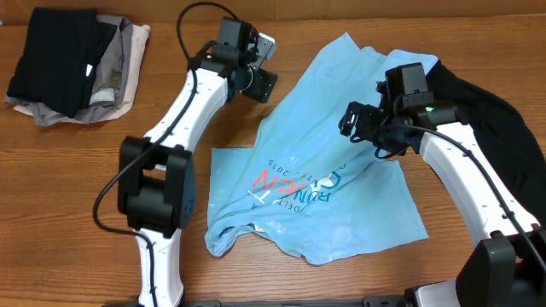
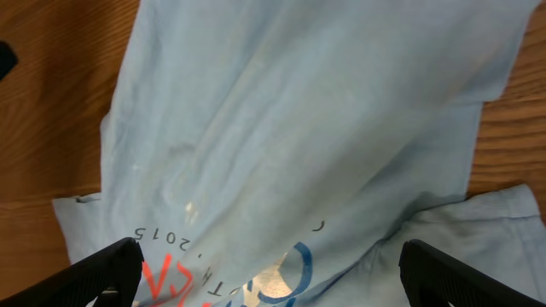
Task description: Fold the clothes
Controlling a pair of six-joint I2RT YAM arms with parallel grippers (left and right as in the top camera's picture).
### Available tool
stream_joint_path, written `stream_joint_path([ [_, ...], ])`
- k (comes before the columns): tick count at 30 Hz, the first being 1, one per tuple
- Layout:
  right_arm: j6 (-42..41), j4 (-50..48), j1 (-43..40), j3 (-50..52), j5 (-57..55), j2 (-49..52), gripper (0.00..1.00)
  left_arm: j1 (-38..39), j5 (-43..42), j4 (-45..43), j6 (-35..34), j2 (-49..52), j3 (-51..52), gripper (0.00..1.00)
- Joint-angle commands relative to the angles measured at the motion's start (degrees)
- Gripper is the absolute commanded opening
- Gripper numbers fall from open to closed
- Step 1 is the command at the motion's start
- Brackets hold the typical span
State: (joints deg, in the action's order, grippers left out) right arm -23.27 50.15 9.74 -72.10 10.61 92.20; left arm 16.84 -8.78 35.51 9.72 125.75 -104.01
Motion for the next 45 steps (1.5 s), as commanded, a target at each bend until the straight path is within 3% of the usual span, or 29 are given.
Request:
stream_joint_path([
  [1,0.8,0.6,-0.1,-0.6,-4.7,-1.7,1.00,0.3,0.2,-1.7,3.4,4.0,-1.6,0.85],
  [7,0.8,1.8,-0.1,-0.6,-6.8,-1.7,1.00,1.6,0.1,-6.4,4.9,8.6,-1.6,0.89],
  [25,0.8,1.8,-0.1,-0.6,-7.6,-1.6,1.00,5.7,-4.8,-9.2,5.3,10.3,-1.5,0.88],
  [30,0.8,1.8,-0.1,-0.6,-7.6,-1.6,1.00,6.9,-4.9,-7.2,5.3,12.1,-1.5,0.72],
  [34,0.7,2.1,-0.1,-0.6,-7.6,-1.6,1.00,8.2,-4.8,-6.8,5.3,13.6,-1.5,0.69],
  [39,0.8,2.9,-0.1,-0.6,-7.6,-1.6,1.00,8.9,-3.4,-7.0,5.3,14.1,-1.5,0.38],
  [42,0.8,3.0,-0.1,-0.6,-7.6,-1.6,1.00,8.9,0.3,-7.1,3.7,14.1,-1.5,0.22],
  [44,0.8,3.0,-0.1,-0.6,-7.6,-1.7,1.00,8.6,3.7,-6.9,1.6,14.1,-1.5,0.07],
  [45,0.8,3.0,-0.1,-0.6,-7.6,-1.6,1.00,8.4,5.7,-6.6,0.4,14.1,-1.5,0.04],
])
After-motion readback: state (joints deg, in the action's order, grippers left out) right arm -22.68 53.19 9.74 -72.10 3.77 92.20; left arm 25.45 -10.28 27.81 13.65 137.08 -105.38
